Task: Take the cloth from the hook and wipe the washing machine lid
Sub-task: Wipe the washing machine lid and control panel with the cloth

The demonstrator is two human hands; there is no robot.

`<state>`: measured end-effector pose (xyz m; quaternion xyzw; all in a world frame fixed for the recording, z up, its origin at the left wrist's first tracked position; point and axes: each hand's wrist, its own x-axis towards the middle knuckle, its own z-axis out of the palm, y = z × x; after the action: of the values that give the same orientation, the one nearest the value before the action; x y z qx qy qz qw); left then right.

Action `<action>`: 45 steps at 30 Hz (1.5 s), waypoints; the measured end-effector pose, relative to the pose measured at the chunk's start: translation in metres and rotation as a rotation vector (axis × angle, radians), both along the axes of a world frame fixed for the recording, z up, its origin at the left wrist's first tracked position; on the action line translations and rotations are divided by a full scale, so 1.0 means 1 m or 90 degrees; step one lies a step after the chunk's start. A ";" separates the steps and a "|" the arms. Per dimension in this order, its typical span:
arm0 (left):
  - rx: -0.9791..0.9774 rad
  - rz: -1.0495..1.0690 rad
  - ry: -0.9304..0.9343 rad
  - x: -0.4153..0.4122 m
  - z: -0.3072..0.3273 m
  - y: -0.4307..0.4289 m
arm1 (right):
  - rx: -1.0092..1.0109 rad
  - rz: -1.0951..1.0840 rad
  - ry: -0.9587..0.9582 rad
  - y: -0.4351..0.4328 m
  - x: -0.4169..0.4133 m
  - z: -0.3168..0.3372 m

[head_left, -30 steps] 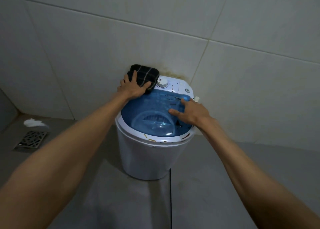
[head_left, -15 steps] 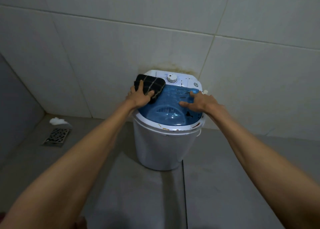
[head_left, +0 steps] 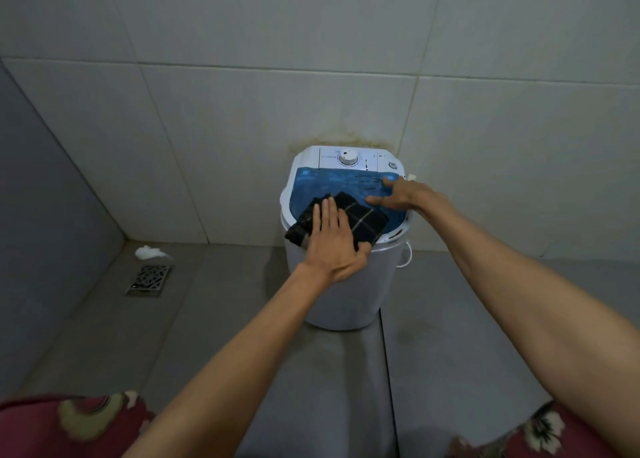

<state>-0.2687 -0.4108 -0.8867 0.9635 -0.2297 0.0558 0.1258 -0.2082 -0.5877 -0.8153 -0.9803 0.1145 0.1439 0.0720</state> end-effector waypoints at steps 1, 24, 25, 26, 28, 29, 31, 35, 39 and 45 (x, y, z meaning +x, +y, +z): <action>-0.018 0.008 -0.008 0.000 -0.003 -0.002 | 0.001 -0.001 0.001 -0.001 0.001 0.000; 0.107 -0.271 -0.384 0.040 -0.042 0.055 | -0.027 0.022 -0.002 -0.005 0.015 -0.004; 0.109 -0.292 -0.406 0.036 -0.045 0.045 | -0.033 0.024 0.003 -0.005 0.016 -0.003; 0.112 -0.310 -0.425 0.033 -0.048 0.037 | -0.037 0.028 0.005 -0.005 0.016 -0.003; 0.120 -0.332 -0.456 0.029 -0.050 0.024 | -0.038 0.026 0.012 -0.005 0.017 -0.002; 0.121 -0.336 -0.464 0.029 -0.050 0.021 | -0.036 0.023 0.015 -0.006 0.017 -0.001; 0.112 -0.341 -0.455 0.031 -0.049 0.020 | -0.023 0.016 0.025 -0.008 0.018 0.001; 0.074 -0.293 -0.395 0.042 -0.043 0.041 | -0.004 0.013 0.017 -0.011 0.017 0.000; -0.092 -0.101 -0.333 0.048 -0.040 0.060 | 0.008 0.015 0.009 -0.011 0.017 -0.003; -0.235 0.128 -0.032 0.079 -0.017 0.069 | -0.032 0.030 0.015 -0.006 0.022 0.001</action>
<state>-0.1899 -0.3415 -0.9034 0.9405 -0.1212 0.1335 0.2880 -0.1864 -0.5939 -0.8146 -0.9825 0.0962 0.1540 0.0423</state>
